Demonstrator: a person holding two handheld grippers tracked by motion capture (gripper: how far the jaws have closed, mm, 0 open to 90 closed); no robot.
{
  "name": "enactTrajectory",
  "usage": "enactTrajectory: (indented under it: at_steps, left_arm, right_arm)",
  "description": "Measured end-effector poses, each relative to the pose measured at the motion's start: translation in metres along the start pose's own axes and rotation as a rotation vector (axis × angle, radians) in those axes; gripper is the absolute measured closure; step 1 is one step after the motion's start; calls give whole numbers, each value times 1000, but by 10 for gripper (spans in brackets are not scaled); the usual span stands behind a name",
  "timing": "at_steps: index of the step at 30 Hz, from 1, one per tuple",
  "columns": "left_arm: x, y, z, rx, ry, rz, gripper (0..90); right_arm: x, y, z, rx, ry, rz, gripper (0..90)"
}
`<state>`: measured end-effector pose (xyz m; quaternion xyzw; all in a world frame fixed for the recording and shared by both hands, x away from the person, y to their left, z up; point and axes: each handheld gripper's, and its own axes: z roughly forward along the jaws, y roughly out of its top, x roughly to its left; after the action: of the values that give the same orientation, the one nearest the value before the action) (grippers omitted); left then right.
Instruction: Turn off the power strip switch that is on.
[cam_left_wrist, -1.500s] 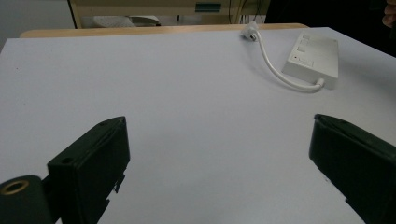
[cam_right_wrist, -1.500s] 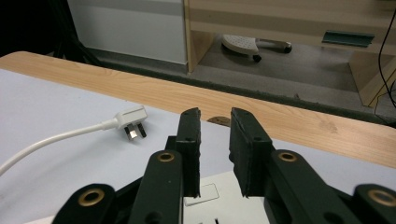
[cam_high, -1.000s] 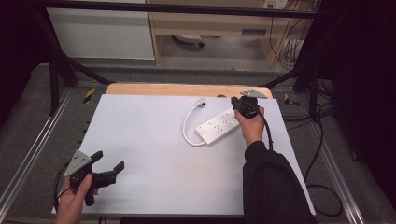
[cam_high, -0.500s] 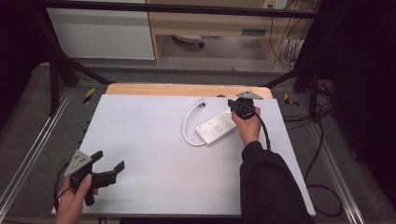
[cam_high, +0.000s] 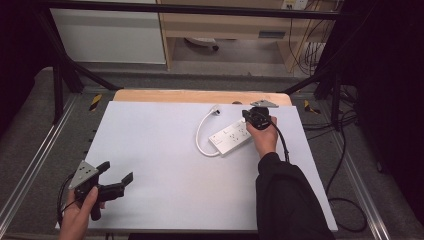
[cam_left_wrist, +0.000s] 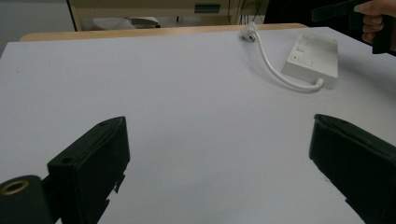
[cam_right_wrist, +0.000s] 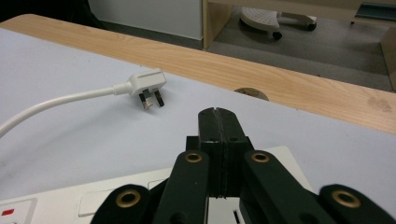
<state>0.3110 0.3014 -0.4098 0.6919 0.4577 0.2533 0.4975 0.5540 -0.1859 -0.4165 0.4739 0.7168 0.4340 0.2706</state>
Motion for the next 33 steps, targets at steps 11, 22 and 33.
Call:
enactTrajectory:
  at_steps: [11,22,33]
  left_arm:
    - [0,0,0,-1,-1,1,51]
    - [0,0,0,-2,0,0,51]
    - [1,0,0,-2,-1,1,52]
  right_arm:
    - [5,-7,7,43,13,-14,900]
    - [6,-13,11,71,18,-14,900]
    - [9,-15,12,79,24,-13,900]
